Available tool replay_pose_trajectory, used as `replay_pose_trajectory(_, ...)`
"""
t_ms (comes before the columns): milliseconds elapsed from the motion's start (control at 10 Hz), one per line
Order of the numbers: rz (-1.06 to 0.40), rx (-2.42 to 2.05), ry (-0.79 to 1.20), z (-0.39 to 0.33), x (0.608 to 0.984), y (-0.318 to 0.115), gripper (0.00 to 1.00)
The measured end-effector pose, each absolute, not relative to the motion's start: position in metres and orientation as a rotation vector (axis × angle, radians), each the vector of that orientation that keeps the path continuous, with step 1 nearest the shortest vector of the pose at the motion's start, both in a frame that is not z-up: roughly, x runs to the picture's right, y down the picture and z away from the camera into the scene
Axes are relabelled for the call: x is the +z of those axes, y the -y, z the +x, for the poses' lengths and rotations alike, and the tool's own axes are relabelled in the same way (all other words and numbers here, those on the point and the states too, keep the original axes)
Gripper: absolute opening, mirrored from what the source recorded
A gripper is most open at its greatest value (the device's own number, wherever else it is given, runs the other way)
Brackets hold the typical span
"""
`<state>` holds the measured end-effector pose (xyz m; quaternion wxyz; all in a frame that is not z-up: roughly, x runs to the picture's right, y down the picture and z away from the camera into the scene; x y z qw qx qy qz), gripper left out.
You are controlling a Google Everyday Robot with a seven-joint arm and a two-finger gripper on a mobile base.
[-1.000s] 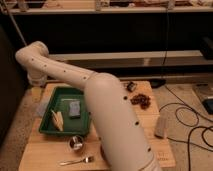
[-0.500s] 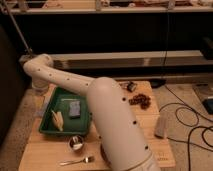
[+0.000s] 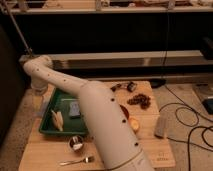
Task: Place towel in table surface
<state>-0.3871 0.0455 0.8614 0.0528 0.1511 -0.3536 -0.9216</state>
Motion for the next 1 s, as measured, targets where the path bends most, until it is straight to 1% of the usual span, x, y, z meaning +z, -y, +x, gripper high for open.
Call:
replay_pose_trajectory(500,0.384,-2.730,1.087,-0.404,0.866,-0.048,0.80)
replay_pose_trajectory(1000,0.294,-2.761,1.123,-0.404,0.873,-0.077,0.80)
